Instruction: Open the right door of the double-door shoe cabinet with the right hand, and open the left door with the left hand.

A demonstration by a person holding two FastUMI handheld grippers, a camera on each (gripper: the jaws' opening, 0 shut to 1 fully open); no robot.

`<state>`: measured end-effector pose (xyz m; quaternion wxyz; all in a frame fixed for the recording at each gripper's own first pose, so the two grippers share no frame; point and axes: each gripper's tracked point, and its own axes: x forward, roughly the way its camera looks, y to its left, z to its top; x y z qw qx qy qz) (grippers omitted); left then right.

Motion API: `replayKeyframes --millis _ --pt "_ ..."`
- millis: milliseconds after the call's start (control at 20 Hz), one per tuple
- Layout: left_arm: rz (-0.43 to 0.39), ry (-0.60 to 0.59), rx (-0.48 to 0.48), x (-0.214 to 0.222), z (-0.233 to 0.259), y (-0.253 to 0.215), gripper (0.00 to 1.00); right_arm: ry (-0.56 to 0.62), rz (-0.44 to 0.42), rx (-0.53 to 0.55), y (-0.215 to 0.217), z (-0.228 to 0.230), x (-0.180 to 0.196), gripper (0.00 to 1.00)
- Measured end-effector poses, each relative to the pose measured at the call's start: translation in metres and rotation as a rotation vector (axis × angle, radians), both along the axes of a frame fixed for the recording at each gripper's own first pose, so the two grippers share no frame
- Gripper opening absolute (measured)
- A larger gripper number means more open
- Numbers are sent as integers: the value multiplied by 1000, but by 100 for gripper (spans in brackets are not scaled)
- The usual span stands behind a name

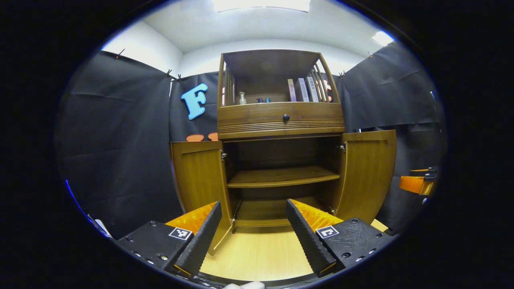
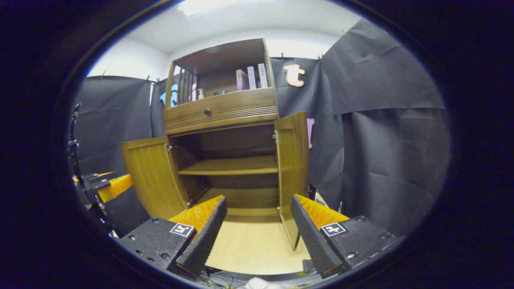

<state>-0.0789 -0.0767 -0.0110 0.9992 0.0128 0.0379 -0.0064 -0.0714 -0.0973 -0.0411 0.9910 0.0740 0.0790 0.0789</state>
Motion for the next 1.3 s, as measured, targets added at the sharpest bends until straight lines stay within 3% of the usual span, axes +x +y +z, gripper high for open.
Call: replayKeyframes --millis 250,300,350,700,750,800,1300 --pt "-2 -2 -5 -14 -10 -12 96 8 -20 -5 -3 -9 -5 100" --pt "-4 5 -11 -14 -13 -14 100 9 -17 -10 -2 -10 -5 100" --pt "0 8 -15 -15 -13 -15 96 9 -12 -14 -1 -10 -6 100" --pt "11 -29 -25 -21 2 -13 96 -20 4 -36 4 -1 -13 100" --pt "10 -31 -26 -21 3 -13 100 -22 8 -38 5 0 -15 100" --pt "7 -32 -27 -22 4 -15 96 -22 11 -39 6 0 -16 100" --pt "17 -42 -19 -31 9 -13 96 -26 23 -45 8 -1 -23 100"
